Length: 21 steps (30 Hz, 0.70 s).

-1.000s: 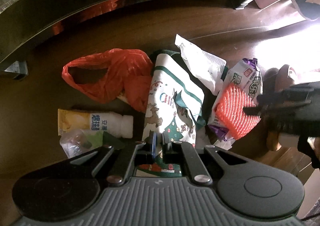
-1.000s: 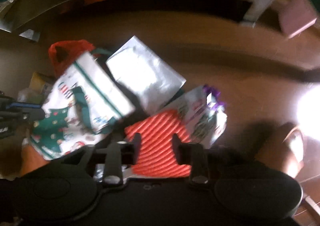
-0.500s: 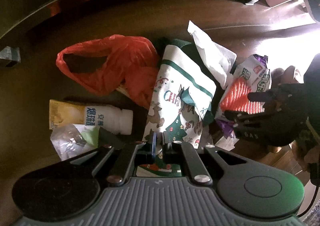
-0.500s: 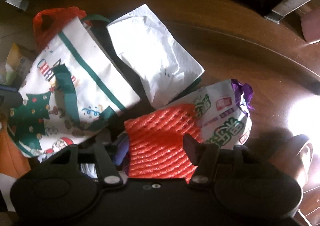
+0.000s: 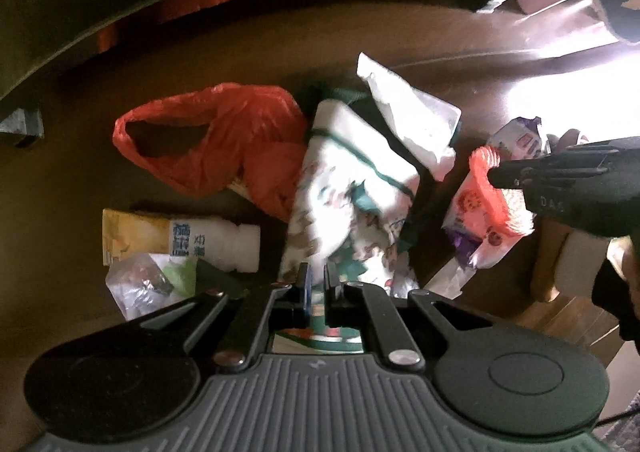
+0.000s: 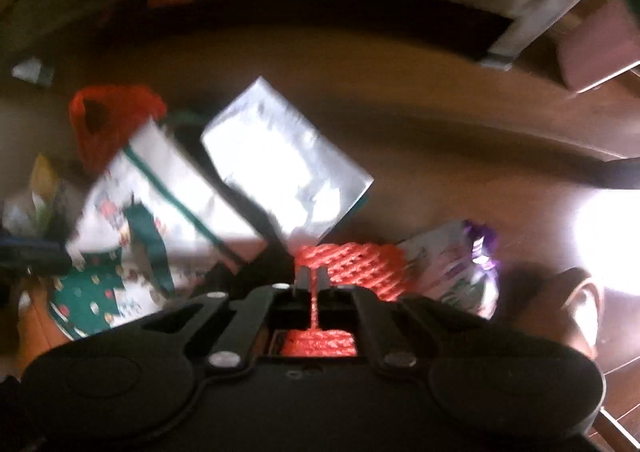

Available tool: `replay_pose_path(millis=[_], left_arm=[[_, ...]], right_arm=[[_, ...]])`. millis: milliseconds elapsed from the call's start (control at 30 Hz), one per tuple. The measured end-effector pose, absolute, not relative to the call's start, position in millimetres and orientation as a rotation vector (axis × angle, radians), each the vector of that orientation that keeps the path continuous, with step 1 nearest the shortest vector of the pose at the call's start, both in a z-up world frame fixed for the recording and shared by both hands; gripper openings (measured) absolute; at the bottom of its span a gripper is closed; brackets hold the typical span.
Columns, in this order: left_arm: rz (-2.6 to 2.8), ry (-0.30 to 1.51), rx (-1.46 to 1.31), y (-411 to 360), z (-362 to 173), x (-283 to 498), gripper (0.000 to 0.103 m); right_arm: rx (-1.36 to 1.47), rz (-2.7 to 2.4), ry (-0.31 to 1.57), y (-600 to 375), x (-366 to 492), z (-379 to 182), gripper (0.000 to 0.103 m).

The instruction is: Collect trash

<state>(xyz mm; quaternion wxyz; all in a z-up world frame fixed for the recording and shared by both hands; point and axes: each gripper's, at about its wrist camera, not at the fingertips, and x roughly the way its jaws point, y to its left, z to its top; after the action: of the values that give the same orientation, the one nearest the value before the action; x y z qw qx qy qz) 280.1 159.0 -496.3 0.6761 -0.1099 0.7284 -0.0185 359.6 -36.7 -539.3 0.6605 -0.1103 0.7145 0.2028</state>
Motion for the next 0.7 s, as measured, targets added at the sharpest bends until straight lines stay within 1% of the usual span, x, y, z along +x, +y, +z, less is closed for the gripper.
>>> replay_pose_path(millis=[33,67,100,133,167,200,233,267,300,367,433,700], left_arm=[[-0.044,1.631,-0.248,158,-495,282,0.005],[-0.044,1.626,-0.248,159,-495,282,0.005],[-0.042,1.624,-0.249,160,-494,283,0.005],[-0.037,1.625,-0.254,160,-495,283,0.005],[-0.034,1.628,-0.259,161,-495,284,0.005],[-0.034,1.63,-0.265,162,-495,285,0.005],[-0.036,1.629,-0.268,163,-494,285,0.005],[-0.037,1.626,-0.27,163,-494,285,0.005],[-0.038,1.623,-0.275,164,-494,286,0.005],[-0.035,1.625,-0.282,165,-496,285,0.005],[-0.034,1.634,-0.291,165,-499,285,0.005],[-0.045,1.666,-0.303,159,-513,286,0.005]], right_arm=[[-0.216,0.438,1.644,-44,364,-539,0.034],[-0.185,0.407,1.65,-53,365,-537,0.034],[-0.172,0.372,1.64,-59,366,-533,0.028],[-0.171,0.347,1.641,-61,366,-532,0.017],[-0.164,0.327,1.64,-64,367,-531,0.017],[-0.149,0.324,1.631,-66,369,-529,0.021],[-0.138,0.327,1.628,-65,370,-529,0.032],[-0.122,0.332,1.636,-64,371,-530,0.038],[-0.096,0.342,1.646,-62,373,-533,0.051],[-0.067,0.348,1.663,-59,375,-542,0.057],[-0.062,0.333,1.71,-54,374,-559,0.058],[-0.197,0.295,1.735,-38,362,-606,0.058]])
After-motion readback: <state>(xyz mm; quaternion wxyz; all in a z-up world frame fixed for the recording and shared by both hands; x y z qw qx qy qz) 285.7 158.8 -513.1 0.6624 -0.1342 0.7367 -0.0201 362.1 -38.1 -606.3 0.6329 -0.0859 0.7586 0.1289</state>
